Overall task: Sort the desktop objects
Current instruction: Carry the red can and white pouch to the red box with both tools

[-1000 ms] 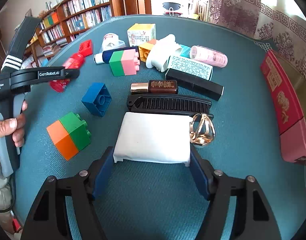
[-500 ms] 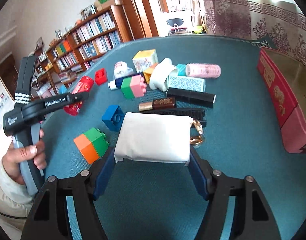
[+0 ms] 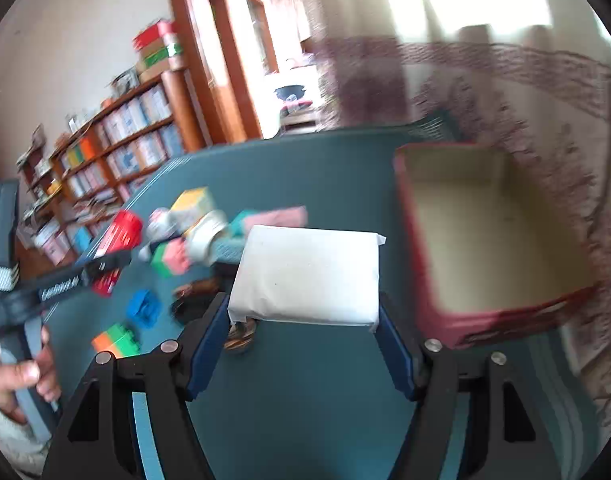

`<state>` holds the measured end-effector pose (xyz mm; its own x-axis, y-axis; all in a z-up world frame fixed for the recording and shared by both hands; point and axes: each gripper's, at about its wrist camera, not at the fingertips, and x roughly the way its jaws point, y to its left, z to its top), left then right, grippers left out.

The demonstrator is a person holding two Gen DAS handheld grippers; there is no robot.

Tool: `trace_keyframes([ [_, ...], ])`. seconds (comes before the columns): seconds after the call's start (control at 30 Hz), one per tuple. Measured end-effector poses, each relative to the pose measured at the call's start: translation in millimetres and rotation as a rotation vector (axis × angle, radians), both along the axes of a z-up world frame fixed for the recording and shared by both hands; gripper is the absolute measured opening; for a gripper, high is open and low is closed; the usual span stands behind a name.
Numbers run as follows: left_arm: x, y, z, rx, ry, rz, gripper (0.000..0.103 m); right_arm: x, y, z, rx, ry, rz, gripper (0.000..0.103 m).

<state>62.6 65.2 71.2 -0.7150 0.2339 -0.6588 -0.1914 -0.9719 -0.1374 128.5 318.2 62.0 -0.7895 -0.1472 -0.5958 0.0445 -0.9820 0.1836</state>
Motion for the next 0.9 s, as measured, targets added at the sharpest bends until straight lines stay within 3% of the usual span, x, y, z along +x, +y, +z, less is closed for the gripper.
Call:
trace_keyframes([
  [0.23,1.1,53.1,8.9,-0.009,0.005,-0.094,0.033,0.7,65.4,13.4,-0.044,0.048,-0.143,0.074],
  [0.5,5.3,117.3,22.4,0.013,0.026,-0.223,0.033,-14.9,130.5,9.1,-0.114,0.025,-0.23,0.074],
  [0.9,4.1,196.5,37.2,0.055,0.062,-0.371,0.033,-16.8,151.7,-2.5,-0.07,-0.02,-0.318,0.079],
])
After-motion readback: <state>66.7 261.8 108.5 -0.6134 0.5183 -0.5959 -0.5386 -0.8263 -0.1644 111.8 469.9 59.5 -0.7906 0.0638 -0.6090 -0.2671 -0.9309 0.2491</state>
